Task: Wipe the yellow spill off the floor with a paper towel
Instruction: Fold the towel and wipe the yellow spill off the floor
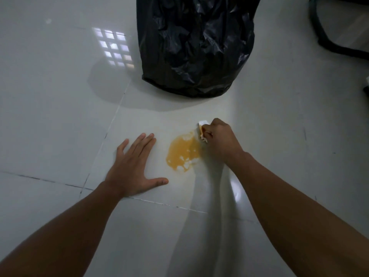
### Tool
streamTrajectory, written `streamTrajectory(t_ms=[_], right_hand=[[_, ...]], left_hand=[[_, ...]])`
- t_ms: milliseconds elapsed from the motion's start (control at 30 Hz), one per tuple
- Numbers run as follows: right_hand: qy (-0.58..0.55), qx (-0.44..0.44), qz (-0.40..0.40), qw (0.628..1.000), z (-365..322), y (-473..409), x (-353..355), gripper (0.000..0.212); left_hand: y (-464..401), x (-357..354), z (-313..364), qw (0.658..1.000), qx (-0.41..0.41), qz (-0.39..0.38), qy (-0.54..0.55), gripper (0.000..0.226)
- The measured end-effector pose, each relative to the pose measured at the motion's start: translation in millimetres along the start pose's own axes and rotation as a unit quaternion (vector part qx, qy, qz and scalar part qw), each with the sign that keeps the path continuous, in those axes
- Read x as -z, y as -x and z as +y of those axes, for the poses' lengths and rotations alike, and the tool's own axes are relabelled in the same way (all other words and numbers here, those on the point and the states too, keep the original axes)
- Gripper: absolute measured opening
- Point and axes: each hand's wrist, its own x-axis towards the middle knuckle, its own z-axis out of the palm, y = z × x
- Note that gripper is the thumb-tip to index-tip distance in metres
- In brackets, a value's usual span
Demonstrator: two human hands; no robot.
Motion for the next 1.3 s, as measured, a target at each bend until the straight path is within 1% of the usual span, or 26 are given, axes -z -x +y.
streamTrajectory(t_ms=[100, 233, 300, 367, 433, 500, 533, 633, 767, 933, 1033, 1100, 1167, 1233, 1300], right_hand=[[0.01, 0.049, -0.03, 0.998, -14, -12, -5, 0.014], [-0.003, 0.119, -0.065, 0.991, -30, -7, -9, 0.021], [-0.005, 0.143, -0.091, 0.986, -33, 1, -7, 0.021], [0.001, 0.152, -0.098, 0.983, -29, 10, -3, 0.023], [0.013, 0.142, -0.062, 0.988, -18, 16, 3, 0.025], [0.008, 0.098, -0.005, 0.995, -3, 17, 10, 0.027], [0.014, 0.077, 0.007, 0.997, 5, 18, 12, 0.024], [0.032, 0.065, -0.014, 0.997, 16, 25, 10, 0.018], [-0.01, 0.055, -0.017, 0.998, 7, 33, 4, 0.019], [-0.04, 0.133, -0.049, 0.989, -36, 49, -16, 0.027], [-0.048, 0.158, -0.083, 0.983, -49, 57, -25, 0.023], [-0.059, 0.138, -0.052, 0.987, -41, 51, -21, 0.022], [-0.062, 0.09, -0.012, 0.994, -27, 40, -11, 0.02], [-0.042, 0.042, -0.008, 0.998, -15, 29, -2, 0.015], [-0.043, 0.015, -0.01, 0.999, -10, 20, 1, 0.014]], left_hand=[[0, 1, -1, 1.0, -0.001, -0.007, -0.001, 0.124], [-1, 2, 1, 1.0, -0.001, -0.008, -0.003, 0.124], [0, 3, 1, 1.0, 0.0, -0.008, -0.005, 0.124], [0, 2, 1, 1.0, 0.0, -0.005, -0.006, 0.124], [0, 2, 1, 1.0, 0.0, -0.004, -0.007, 0.124], [-1, 2, 1, 1.0, 0.0, -0.005, -0.009, 0.124], [-1, 2, 1, 1.0, 0.0, -0.006, -0.01, 0.124], [-1, 1, 1, 1.0, 0.003, -0.007, -0.012, 0.124], [0, 1, 1, 1.0, 0.005, -0.009, -0.011, 0.125], [-1, 3, 2, 1.0, 0.006, -0.023, -0.009, 0.125], [-1, 4, 1, 0.999, 0.004, -0.033, -0.01, 0.128], [0, 4, 1, 0.999, 0.001, -0.038, -0.007, 0.132], [1, 5, 1, 0.999, -0.003, -0.039, -0.003, 0.135], [1, 6, 0, 0.999, -0.008, -0.039, 0.001, 0.138], [2, 6, 0, 0.999, -0.013, -0.042, 0.004, 0.139]])
